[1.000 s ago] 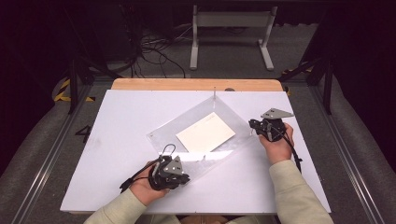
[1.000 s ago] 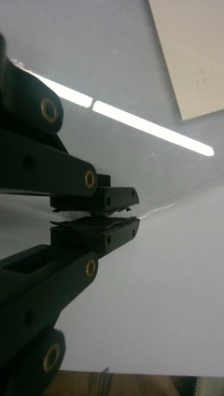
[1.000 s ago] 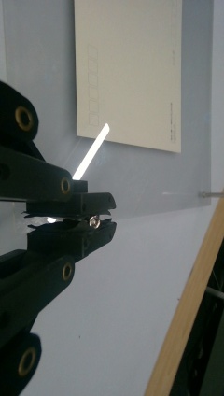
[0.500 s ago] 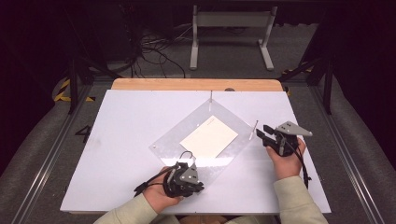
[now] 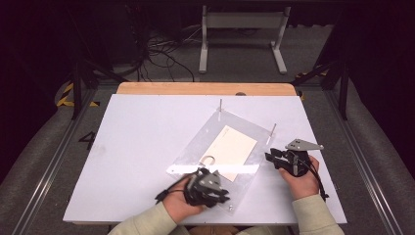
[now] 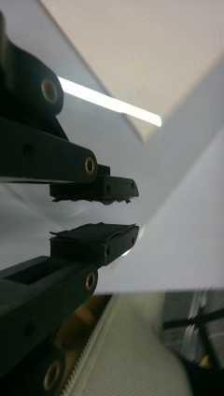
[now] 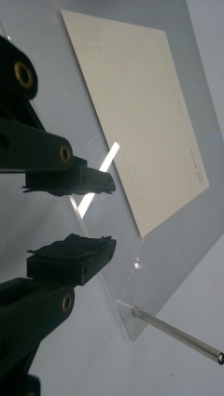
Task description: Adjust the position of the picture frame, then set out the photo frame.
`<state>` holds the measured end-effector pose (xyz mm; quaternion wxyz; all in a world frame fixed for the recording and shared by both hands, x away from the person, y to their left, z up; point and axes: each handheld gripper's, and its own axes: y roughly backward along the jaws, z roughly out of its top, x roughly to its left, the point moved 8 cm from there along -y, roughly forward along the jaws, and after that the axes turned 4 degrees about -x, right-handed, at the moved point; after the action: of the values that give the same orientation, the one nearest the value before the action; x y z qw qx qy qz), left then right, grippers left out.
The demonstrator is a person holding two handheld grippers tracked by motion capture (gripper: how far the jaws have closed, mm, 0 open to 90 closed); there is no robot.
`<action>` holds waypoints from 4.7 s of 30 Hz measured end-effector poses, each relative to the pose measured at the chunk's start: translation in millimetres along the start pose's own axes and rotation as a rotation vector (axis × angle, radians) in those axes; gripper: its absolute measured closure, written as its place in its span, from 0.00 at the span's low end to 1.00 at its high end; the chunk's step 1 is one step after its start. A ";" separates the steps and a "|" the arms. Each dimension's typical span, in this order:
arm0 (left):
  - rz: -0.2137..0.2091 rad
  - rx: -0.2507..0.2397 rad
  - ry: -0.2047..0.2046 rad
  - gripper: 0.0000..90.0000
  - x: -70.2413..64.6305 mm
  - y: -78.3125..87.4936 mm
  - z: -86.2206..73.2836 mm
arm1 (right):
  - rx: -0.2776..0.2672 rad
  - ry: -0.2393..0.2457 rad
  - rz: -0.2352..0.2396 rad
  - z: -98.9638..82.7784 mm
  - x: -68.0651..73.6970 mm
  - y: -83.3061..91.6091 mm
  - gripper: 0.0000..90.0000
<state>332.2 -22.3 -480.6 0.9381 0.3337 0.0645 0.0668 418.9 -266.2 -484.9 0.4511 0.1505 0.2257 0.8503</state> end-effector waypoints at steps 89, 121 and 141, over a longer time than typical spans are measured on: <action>0.035 0.061 0.170 0.88 7.1 71.2 -97.3 | 0.175 0.299 0.467 -47.5 118.3 27.5 0.83; -0.074 0.028 0.141 0.82 -6.7 76.7 -86.6 | 0.095 0.236 0.481 -39.2 125.8 57.9 0.75; 0.293 -0.251 0.300 0.62 70.5 117.6 -69.9 | -0.016 0.092 0.157 28.9 75.8 18.3 0.76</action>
<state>380.3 123.2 -465.1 0.9326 0.2064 0.1450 0.2582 377.9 -204.7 -446.8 0.3735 0.1250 0.2268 0.8907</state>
